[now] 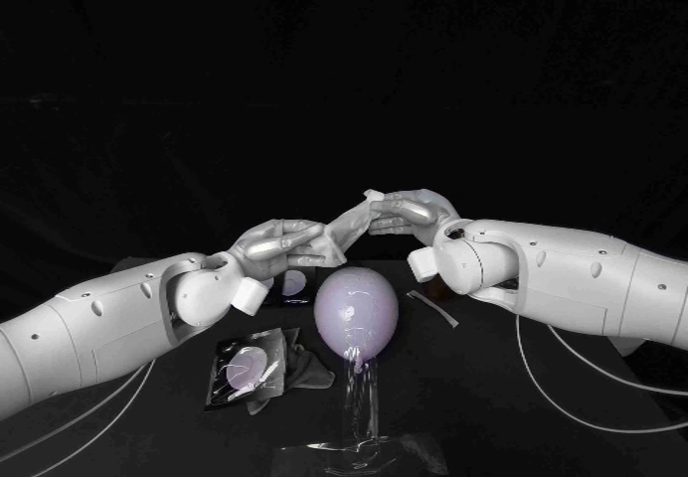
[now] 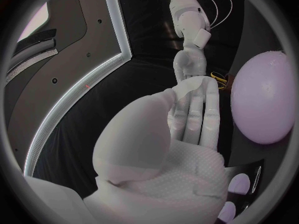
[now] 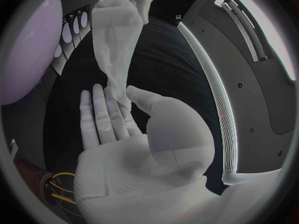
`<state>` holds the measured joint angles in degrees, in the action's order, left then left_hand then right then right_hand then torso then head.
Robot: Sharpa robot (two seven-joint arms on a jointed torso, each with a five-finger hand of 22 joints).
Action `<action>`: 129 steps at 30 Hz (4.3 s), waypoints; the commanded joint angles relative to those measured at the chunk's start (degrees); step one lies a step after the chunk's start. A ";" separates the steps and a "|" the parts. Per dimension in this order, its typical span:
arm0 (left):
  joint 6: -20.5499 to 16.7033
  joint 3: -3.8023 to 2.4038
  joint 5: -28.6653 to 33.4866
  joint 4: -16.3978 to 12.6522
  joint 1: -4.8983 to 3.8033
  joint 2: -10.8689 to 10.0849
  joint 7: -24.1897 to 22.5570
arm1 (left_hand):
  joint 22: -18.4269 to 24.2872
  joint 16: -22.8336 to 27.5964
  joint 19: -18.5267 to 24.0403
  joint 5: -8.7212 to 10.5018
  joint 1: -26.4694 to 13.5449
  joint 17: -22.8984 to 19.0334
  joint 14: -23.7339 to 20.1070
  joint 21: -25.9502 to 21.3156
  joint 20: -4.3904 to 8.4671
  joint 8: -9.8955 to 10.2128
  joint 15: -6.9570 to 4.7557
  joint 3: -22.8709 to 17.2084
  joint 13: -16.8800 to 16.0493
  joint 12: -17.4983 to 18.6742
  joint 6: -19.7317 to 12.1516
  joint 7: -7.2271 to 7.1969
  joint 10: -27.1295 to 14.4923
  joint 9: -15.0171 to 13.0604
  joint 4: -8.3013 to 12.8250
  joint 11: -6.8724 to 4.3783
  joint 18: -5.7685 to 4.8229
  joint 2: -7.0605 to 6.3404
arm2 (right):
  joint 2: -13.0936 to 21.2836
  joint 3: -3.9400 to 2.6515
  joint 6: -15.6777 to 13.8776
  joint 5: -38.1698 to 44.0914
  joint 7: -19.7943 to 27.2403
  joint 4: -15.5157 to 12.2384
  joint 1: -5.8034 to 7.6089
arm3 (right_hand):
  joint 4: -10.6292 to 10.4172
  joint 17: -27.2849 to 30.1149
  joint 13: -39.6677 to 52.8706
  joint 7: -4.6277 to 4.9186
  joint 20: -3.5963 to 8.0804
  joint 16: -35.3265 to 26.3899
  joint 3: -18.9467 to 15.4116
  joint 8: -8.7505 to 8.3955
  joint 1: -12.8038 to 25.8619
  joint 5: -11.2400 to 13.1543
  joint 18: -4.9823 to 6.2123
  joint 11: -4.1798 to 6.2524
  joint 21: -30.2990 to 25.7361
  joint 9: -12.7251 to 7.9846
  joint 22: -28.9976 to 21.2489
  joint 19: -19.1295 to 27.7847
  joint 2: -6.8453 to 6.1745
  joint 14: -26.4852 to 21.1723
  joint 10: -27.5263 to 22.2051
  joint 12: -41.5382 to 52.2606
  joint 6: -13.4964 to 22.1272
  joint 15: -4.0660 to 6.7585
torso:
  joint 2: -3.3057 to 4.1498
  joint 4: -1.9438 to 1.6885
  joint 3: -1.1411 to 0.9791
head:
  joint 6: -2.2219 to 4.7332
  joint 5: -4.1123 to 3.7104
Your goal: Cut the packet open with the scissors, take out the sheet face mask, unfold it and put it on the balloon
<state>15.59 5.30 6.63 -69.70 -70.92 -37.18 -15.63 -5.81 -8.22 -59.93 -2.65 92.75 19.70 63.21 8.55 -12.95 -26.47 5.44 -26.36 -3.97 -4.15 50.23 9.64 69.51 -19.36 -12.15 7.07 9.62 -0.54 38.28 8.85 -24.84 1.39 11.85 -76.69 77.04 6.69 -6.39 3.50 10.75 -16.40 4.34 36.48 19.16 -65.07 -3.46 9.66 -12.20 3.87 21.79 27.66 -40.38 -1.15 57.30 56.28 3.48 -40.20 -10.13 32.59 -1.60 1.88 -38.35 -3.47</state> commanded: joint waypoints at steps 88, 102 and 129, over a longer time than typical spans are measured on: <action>-20.66 -0.18 0.96 -6.34 -0.05 -0.46 -0.08 | -3.38 -0.57 -0.03 -0.19 -8.34 1.35 3.40 5.36 1.91 1.20 -1.02 -7.79 0.05 -0.34 2.60 0.37 2.37 -5.65 7.78 -0.58 0.44 -2.25 | -1.67 -0.50 -13.23 71.12 -25.44 -11.72 -1.44 | -10.88 -83.61 85.47 -4.93 12.14 85.66 -13.44 -2.27 1.47 -5.07 -3.29 10.74 57.73 -2.16 38.14 -34.89 -7.99 32.70 33.08 85.52 -19.60 12.16 | 0.00 0.00 -0.02 | -0.06 0.08; -20.23 -0.18 0.04 -6.69 -0.05 -0.40 0.05 | -3.58 -0.48 0.18 -0.18 -8.52 1.38 3.37 5.61 1.94 1.35 -1.03 -8.05 0.10 -0.22 2.75 0.36 2.39 -5.63 8.21 -0.59 0.43 -2.37 | -2.88 -0.50 -13.46 70.77 -25.65 -10.84 -1.56 | -11.61 -83.61 85.40 -5.06 12.23 85.66 -13.61 -2.18 1.59 -4.39 -3.27 10.85 57.73 -2.02 38.28 -34.73 -7.77 32.70 33.03 85.44 -19.83 12.26 | -0.05 -0.04 0.00 | -0.15 0.02; -19.98 -0.17 -1.41 -7.10 -0.05 -0.41 0.14 | -3.84 -0.40 0.41 -0.18 -8.81 1.41 3.37 5.94 1.95 1.50 -1.04 -8.17 0.13 -0.13 3.01 0.26 2.50 -5.61 8.68 -0.63 0.39 -2.56 | -3.22 -0.50 -16.45 67.66 -23.72 -10.61 -1.61 | -4.94 -83.61 86.50 -6.48 13.49 85.66 -1.62 1.13 -6.95 -2.94 -4.08 12.27 62.26 1.09 43.07 -36.62 -2.79 32.70 33.72 86.52 -21.58 13.50 | -0.03 0.02 -0.01 | -0.36 0.04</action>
<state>-5.64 5.19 6.06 -76.21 -70.92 -37.90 -15.26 -9.60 -8.58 -59.88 -2.64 84.21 21.04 66.53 14.14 -10.95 -24.80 4.55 -34.49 -3.74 -4.32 52.83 9.77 71.69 -19.40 -3.84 6.58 9.18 -3.55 35.18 8.42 -40.27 69.45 -13.08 -87.21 75.41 -1.09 -74.95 74.90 4.25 -2.86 89.80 31.58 20.15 -71.20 -6.57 6.55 -0.42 65.89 22.64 70.58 -76.66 -4.07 84.05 84.03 89.63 -61.46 2.89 32.55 -1.60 1.86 -38.66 -3.37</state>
